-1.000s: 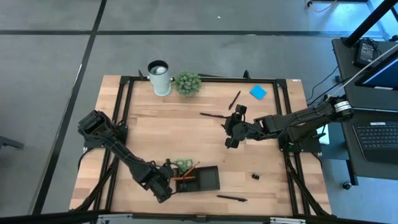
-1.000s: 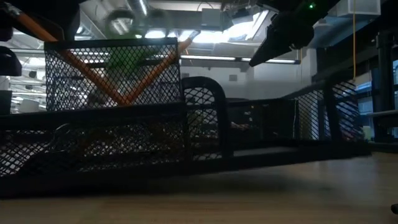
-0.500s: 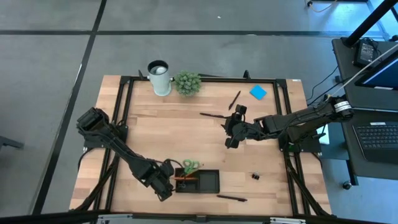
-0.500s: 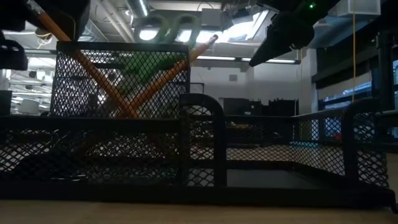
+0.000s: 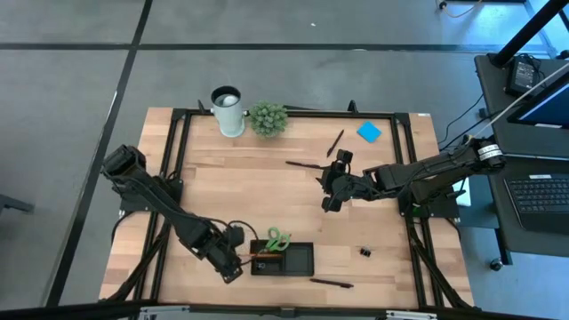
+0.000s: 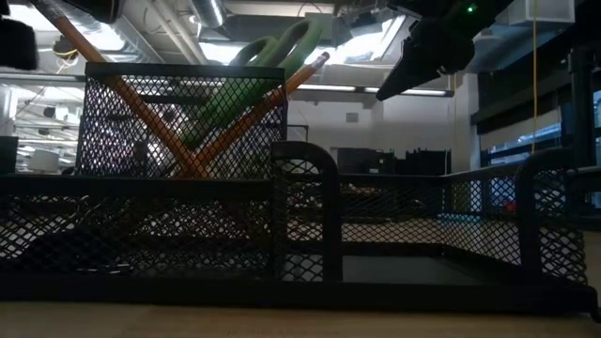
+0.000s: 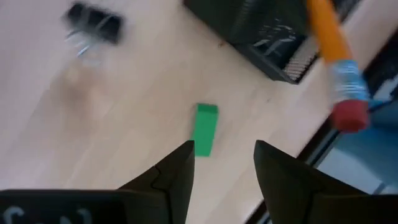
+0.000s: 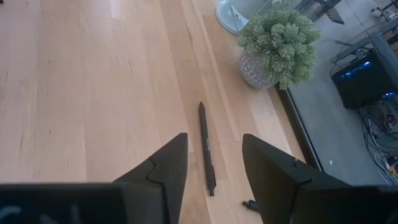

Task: Pick and place office supplies into organizer
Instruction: Put the green eraser into the black desk organizer

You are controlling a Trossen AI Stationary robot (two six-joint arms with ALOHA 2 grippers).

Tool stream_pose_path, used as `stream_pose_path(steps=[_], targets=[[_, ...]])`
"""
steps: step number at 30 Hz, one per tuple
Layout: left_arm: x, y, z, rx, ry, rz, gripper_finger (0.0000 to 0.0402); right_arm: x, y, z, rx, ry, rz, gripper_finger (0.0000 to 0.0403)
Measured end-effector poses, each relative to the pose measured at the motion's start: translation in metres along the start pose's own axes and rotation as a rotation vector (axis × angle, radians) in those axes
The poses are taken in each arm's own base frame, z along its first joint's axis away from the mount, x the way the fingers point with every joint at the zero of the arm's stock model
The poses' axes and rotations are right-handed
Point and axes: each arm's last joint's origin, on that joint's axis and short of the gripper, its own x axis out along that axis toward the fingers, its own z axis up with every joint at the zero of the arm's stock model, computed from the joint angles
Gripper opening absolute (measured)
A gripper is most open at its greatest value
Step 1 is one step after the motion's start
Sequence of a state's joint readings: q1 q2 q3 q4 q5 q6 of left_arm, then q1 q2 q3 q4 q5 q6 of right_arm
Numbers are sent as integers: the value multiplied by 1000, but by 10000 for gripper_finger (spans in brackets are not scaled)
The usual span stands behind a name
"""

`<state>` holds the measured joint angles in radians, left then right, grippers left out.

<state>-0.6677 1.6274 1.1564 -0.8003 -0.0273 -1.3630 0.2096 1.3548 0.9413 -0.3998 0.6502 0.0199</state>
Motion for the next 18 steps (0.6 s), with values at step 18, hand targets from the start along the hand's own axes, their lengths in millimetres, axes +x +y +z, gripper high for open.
stream_pose_path(steps=[18], targets=[[19,-6,-8,-288,23,23,159,0,0,1,6,-7,0,156]])
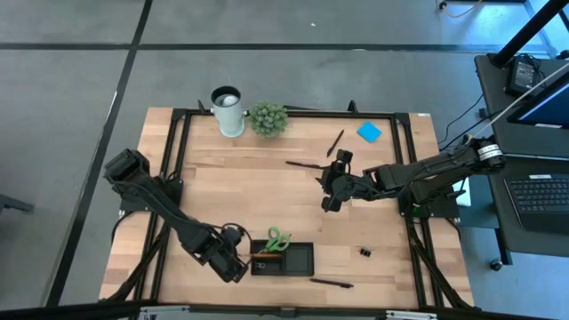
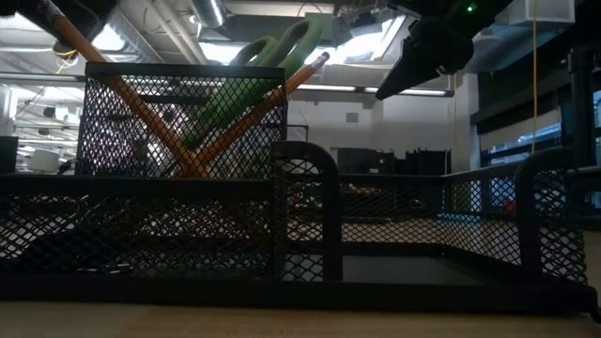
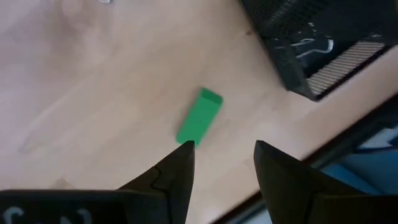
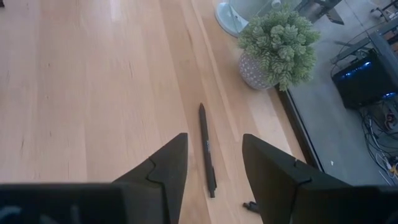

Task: Pick and place office supplies into organizer
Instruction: Put the green eraser into the black desk organizer

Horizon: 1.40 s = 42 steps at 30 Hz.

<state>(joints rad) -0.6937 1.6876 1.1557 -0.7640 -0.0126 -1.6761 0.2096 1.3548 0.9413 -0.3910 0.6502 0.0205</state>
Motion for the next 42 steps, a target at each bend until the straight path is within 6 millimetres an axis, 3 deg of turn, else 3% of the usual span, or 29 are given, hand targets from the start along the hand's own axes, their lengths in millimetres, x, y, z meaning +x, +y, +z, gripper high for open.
stream_pose_path(steps=[12,28,42], targets=[[28,0,-4,250,-29,86,161,0,0,1,4,-5,0,156],[53,4,-13,292,-11,164,193,0,0,1,2,-5,0,156],[55,4,-15,337,-7,169,194,0,0,1,4,-4,0,156]])
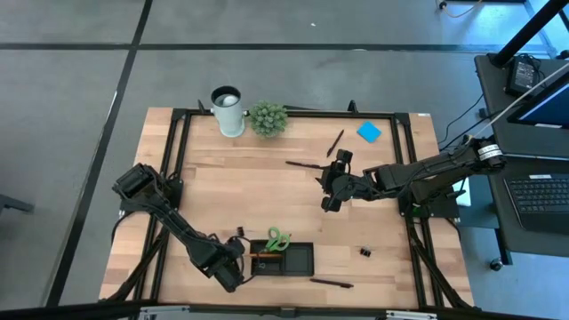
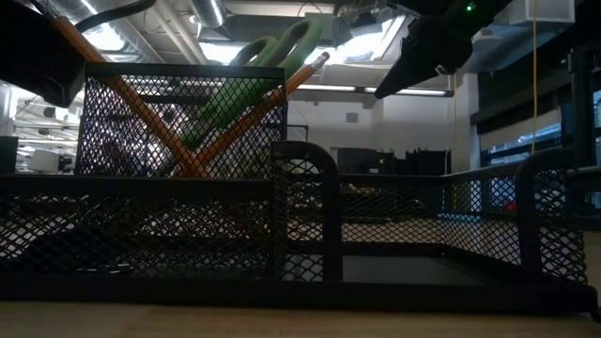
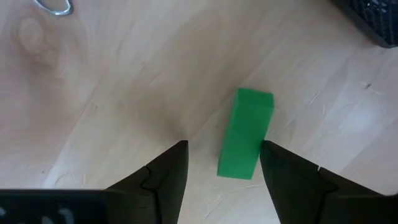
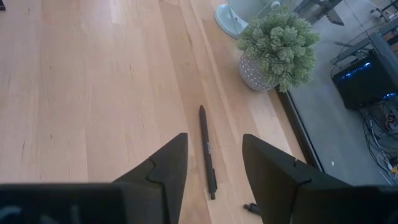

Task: Pick and place office supplies into organizer
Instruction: Put the green eraser into the black desk organizer

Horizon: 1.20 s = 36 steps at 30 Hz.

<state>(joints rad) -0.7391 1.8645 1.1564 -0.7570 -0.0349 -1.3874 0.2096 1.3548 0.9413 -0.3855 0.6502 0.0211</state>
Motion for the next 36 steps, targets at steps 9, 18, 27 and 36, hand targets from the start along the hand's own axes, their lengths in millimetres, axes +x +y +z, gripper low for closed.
stream_pose_path(steps=[9,18,27,36], targets=[[1,1,-1,22,57,0,194,0,0,0,-2,0,0,156],[1,0,-2,29,96,-17,194,0,0,0,-3,0,0,156],[1,-2,0,-10,98,-35,205,0,0,0,1,0,0,156],[1,-3,1,-13,70,-44,231,0,0,0,1,0,0,156]])
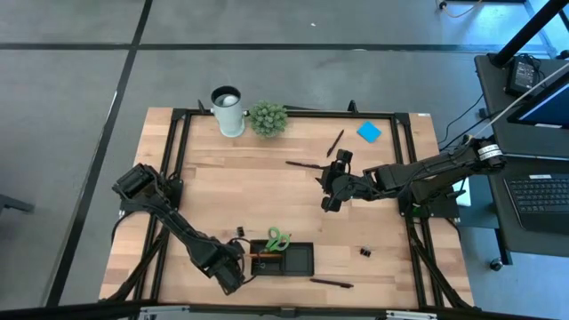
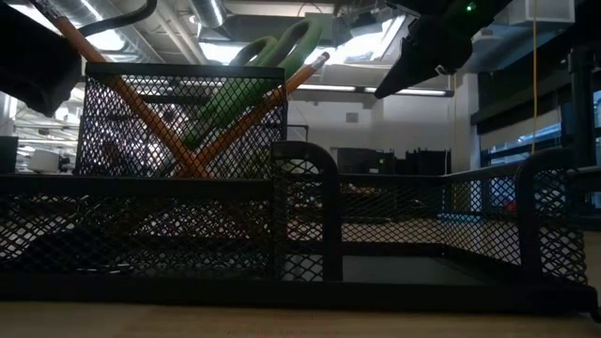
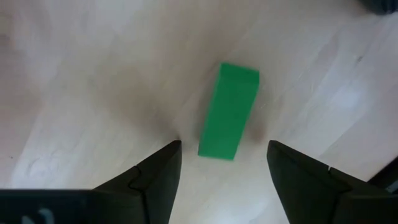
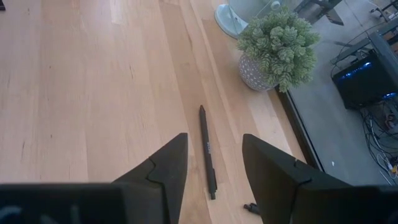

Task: Pick and place office supplies into organizer
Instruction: Put the green eraser into the black desk organizer

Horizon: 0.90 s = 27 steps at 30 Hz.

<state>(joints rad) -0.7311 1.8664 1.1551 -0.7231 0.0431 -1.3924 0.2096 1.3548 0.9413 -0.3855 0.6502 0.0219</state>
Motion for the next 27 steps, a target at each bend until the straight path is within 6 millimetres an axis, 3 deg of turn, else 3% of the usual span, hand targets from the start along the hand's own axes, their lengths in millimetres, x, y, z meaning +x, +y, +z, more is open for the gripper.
stream_pose_path(steps=[17,27], targets=[[0,4,16,-1,-29,10,231,0,0,0,-3,0,0,156],[15,4,16,38,36,54,222,0,0,0,-3,0,0,156]])
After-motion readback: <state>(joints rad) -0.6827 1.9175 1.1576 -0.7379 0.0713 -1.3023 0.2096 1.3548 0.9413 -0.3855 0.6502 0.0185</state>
